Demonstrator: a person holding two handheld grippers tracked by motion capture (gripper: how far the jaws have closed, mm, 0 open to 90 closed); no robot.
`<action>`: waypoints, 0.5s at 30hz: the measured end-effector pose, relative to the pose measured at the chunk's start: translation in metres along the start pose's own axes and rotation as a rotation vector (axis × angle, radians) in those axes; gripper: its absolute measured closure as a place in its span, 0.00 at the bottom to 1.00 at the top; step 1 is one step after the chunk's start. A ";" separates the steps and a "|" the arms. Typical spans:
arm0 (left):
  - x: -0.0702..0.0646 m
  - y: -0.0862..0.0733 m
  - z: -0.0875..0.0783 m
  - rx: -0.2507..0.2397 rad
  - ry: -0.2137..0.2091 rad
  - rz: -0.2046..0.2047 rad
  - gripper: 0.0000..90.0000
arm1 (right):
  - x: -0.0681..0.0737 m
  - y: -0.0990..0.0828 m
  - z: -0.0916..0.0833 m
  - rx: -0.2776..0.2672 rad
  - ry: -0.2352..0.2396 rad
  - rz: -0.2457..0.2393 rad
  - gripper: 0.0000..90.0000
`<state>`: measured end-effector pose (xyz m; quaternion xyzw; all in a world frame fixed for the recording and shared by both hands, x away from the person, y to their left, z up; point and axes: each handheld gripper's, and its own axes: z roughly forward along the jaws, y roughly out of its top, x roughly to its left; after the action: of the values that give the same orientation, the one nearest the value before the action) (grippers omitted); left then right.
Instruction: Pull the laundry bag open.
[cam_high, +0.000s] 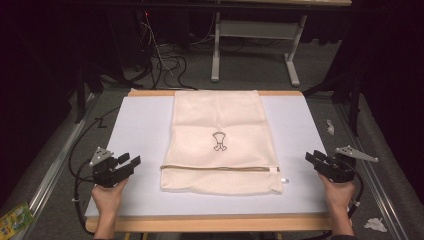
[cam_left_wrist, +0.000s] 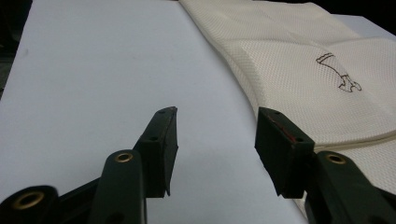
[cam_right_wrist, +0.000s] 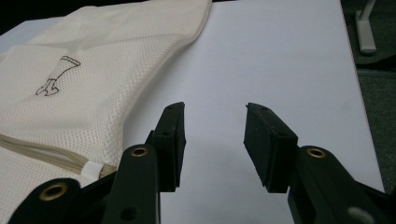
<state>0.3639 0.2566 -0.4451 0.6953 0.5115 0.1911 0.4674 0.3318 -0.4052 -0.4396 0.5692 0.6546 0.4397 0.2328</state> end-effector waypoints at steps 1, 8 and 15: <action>0.000 -0.001 0.001 0.000 0.007 -0.002 0.55 | -0.001 -0.001 0.001 0.002 0.000 0.002 0.66; -0.001 -0.002 0.011 0.020 0.025 0.010 0.54 | -0.003 -0.005 0.007 0.018 -0.006 0.010 0.66; 0.000 -0.005 0.018 0.033 0.040 0.010 0.54 | -0.006 -0.008 0.013 0.033 -0.012 0.015 0.66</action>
<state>0.3746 0.2484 -0.4578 0.7017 0.5202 0.1986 0.4445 0.3396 -0.4065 -0.4540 0.5805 0.6561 0.4269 0.2242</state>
